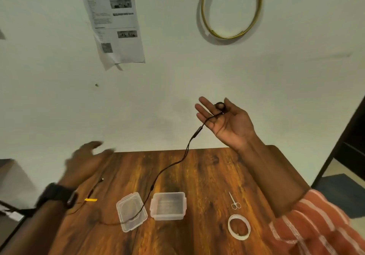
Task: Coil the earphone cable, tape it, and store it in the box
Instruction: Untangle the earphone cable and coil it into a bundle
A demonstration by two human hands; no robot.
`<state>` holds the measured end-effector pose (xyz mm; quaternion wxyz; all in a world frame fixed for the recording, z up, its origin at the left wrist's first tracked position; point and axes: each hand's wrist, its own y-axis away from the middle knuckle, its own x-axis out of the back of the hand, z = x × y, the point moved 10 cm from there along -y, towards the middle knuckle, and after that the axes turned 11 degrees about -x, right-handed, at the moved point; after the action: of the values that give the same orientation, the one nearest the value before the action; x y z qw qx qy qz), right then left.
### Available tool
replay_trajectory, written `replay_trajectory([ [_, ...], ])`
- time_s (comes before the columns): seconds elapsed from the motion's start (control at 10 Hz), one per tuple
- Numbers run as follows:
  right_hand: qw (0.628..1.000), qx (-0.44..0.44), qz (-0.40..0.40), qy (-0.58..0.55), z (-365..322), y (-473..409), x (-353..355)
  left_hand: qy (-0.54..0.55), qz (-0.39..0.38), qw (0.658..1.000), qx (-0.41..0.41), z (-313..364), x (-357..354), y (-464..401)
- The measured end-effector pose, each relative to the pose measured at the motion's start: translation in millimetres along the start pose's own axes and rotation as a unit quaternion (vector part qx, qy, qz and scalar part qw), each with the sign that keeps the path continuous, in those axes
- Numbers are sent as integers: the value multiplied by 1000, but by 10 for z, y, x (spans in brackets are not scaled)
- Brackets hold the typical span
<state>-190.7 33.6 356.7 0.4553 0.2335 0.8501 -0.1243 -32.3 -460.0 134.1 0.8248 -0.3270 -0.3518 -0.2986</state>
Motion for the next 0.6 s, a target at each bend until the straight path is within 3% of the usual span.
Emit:
replay_trajectory([
  [0.1, 999, -18, 10, 34, 138, -120, -229, 168, -95, 977, -86, 3418, 597, 1172],
  [0.2, 993, 17, 87, 81, -196, -181, -332, 282, -327, 884, -181, 4198, 155, 1686],
  [0.3, 974, 91, 173, 118, -897, -21, -58, 302, -339, 880, -138, 3874, 33, 1751],
  [0.4, 930, 193, 306, 67, -1907, 496, 842, 300, -295, 900, -112, 3080, 419, 1711],
  [0.5, 903, 189, 379, 66, -2247, 800, 1549, 284, -265, 918, -80, 2512, 711, 1629],
  [0.6, 848, 78, 507, 131, -2224, 1047, 2376, 274, -189, 942, -50, 2235, 1164, 1481],
])
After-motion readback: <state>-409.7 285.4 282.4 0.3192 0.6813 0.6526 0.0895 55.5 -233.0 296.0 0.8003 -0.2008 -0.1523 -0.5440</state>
